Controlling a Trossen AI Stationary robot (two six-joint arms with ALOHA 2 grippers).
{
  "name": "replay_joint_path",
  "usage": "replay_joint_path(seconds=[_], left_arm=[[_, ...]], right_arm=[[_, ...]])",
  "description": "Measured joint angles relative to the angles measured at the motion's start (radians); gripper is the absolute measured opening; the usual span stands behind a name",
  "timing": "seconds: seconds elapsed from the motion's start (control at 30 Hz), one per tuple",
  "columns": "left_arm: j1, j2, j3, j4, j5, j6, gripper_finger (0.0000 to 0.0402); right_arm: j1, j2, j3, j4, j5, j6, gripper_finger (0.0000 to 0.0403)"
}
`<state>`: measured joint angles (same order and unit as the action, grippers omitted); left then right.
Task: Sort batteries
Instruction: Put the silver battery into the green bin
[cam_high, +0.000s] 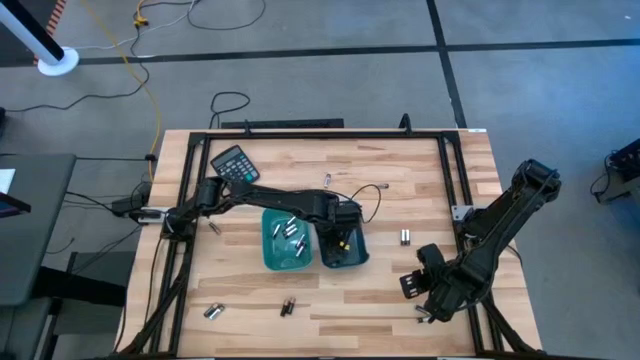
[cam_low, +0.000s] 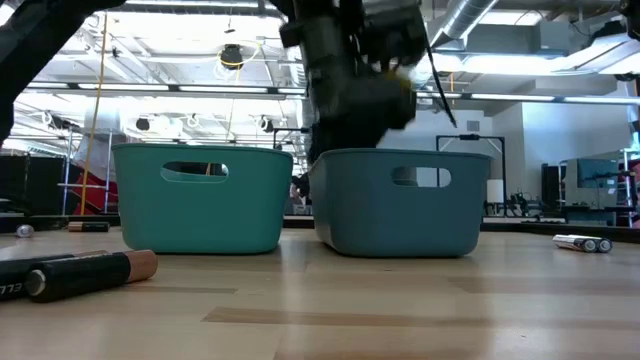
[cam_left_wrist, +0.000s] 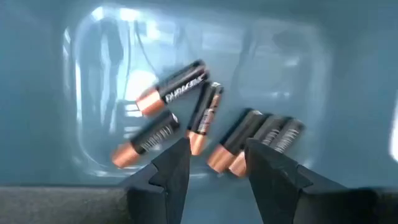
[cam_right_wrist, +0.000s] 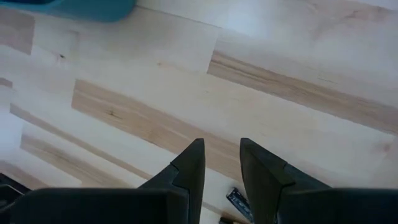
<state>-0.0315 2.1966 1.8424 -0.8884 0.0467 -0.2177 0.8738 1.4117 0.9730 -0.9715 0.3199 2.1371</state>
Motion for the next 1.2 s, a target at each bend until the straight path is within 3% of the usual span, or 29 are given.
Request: replay_joint_path(seconds=[0.33, 0.47, 0.57, 0.7, 0.93, 1.2], left_arm=[[0.014, -0.263, 0.046, -0.099, -0.046, 0.190, 0.0146], [0.014, -0.404, -0.011, -0.163, -0.075, 0.244, 0.0146], [0.019, -0.531, -0.144, -0.140, -0.054, 0.252, 0.0146], [0.054, -0.743, -0.445, -0.031, -0.043, 0.197, 0.0146], [0.144, -1.133, -0.944, 0.168, 0.004, -0.002, 0.0146], [0.178, -1.433, -1.230, 0.283, 0.009, -0.151, 0.0146]], right_arm=[[-0.017, 0.000, 0.000, 0.003, 0.000, 0.088, 0.0118], [-0.066, 0.000, 0.000, 0.018, 0.000, 0.089, 0.0118], [-0.124, 0.000, 0.000, 0.032, 0.012, 0.065, 0.0118], [-0.215, 0.000, 0.000, 0.092, 0.091, -0.046, 0.0118], [-0.424, 0.000, 0.000, 0.223, 0.116, -0.377, 0.0118], [-0.739, 0.000, 0.108, 0.273, 0.029, -0.901, 0.0118]])
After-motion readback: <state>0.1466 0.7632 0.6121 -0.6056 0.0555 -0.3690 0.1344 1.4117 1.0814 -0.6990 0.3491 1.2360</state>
